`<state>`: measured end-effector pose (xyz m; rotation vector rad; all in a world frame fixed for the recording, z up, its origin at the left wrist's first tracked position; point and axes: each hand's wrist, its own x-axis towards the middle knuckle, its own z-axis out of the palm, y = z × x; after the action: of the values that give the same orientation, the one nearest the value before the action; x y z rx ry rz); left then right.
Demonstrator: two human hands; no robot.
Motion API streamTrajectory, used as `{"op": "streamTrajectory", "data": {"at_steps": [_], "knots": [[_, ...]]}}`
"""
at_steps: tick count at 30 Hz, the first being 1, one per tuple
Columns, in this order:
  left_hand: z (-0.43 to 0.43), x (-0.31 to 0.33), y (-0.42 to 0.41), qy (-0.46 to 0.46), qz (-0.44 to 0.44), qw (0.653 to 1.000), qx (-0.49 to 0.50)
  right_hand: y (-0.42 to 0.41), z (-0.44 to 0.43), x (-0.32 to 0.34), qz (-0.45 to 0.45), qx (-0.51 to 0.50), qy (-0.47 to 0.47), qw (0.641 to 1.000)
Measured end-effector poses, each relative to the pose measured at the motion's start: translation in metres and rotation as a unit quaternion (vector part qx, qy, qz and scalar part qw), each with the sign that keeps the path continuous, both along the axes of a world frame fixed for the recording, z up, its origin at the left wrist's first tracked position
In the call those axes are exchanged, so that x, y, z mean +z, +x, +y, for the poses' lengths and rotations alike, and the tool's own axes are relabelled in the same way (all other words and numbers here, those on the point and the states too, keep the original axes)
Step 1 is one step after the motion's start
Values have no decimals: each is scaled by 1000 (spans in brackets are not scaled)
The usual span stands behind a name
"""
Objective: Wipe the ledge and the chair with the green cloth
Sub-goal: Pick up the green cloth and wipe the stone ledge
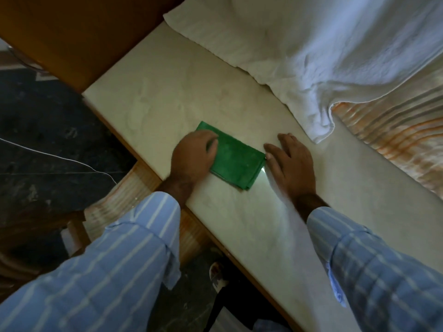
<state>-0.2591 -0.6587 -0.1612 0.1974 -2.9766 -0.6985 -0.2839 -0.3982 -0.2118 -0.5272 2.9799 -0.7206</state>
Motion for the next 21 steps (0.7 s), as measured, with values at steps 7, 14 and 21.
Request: {"op": "streamTrajectory", "data": {"at_steps": [7, 14, 21], "knots": [[-16, -9, -19, 23, -158, 981, 107, -12, -36, 5, -91, 12, -26, 995], [-29, 1, -18, 201, -163, 944, 204, -13, -66, 19, -215, -52, -211, 952], [-68, 5, 73, 482, -64, 827, 283, 9, -126, 36, -348, -129, -409, 833]]}}
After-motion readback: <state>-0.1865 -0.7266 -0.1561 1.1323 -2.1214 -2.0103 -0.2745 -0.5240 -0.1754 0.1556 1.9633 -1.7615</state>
